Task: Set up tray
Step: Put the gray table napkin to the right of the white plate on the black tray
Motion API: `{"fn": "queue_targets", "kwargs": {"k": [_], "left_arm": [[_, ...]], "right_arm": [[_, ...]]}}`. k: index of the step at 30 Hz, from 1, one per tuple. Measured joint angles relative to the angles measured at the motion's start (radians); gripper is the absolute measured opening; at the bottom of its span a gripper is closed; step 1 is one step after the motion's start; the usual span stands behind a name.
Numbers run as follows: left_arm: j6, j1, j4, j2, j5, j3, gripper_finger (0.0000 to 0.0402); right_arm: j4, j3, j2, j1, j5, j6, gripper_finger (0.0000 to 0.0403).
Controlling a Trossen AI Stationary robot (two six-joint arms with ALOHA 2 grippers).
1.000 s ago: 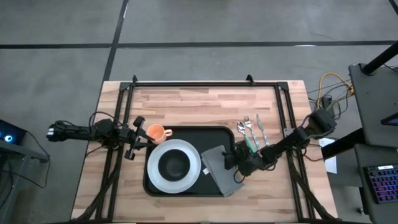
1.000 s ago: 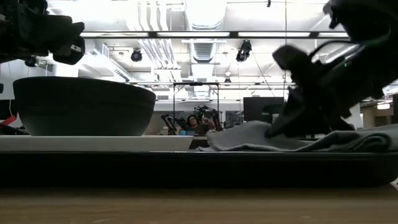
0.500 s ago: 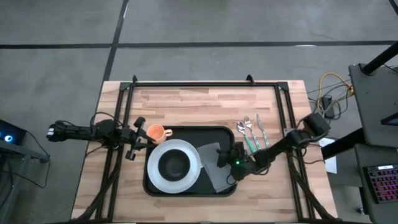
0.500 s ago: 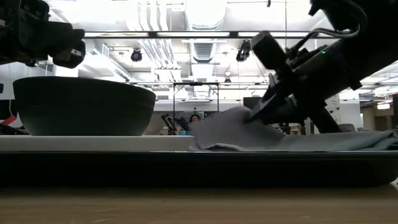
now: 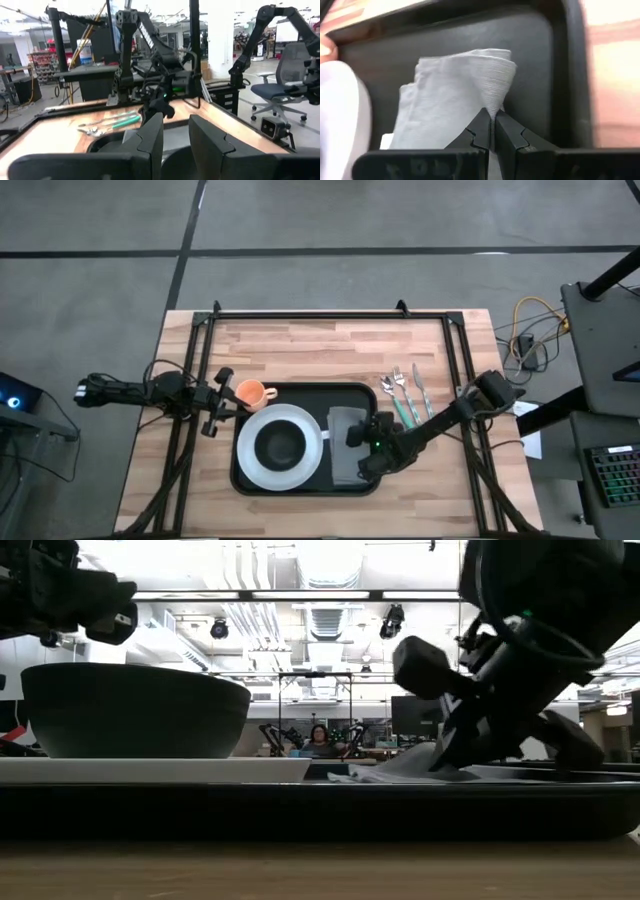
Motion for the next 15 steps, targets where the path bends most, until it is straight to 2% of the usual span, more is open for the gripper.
{"fn": "queue_targets", "kwargs": {"k": [15], "left_arm": [[0.000,0.000,-0.001,0.019,0.000,-0.001,0.0075]], "right_arm": [[-0.081,0.034,0.012,-0.005,-0.011,-0.006,0.0008]]}}
